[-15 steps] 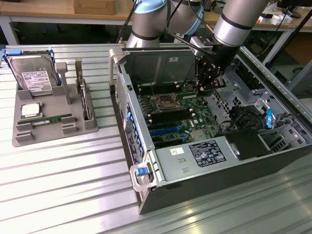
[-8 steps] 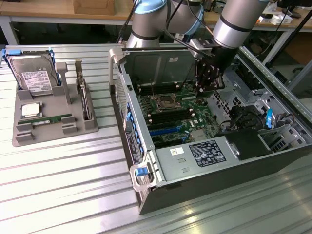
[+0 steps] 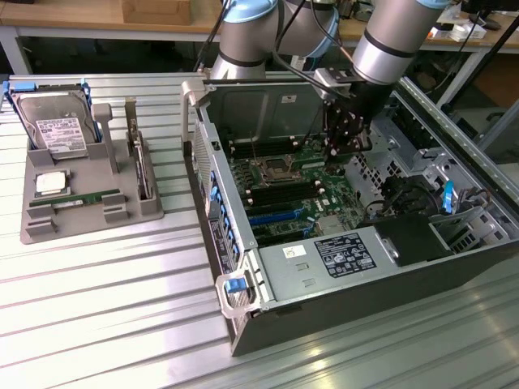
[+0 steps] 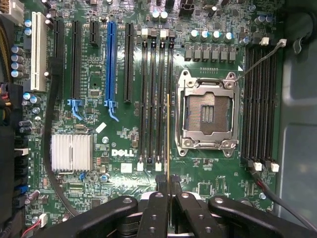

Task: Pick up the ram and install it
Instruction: 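Insert the ram into the slot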

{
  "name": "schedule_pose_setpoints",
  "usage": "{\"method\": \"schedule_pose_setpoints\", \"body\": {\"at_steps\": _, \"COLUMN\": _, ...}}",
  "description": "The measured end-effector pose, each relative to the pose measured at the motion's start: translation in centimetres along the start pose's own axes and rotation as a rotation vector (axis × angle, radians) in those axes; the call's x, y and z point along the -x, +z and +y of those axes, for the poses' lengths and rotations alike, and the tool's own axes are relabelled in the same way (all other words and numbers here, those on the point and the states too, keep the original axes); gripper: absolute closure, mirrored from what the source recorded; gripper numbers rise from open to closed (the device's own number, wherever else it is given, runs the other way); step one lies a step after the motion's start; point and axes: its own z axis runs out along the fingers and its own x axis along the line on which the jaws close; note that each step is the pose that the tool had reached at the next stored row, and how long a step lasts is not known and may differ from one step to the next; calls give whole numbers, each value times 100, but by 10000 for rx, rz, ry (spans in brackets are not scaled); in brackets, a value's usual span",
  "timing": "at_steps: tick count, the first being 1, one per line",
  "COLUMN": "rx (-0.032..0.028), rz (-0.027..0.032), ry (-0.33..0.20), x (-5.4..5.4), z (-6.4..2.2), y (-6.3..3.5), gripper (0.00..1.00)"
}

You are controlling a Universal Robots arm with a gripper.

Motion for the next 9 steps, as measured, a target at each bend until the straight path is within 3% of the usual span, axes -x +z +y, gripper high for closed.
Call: {"method": "schedule_pose_setpoints", "body": {"at_steps": 9, "rx": 0, "rz": 0, "ry": 0, "x": -1, "z": 34, "y": 64, "gripper": 88}}
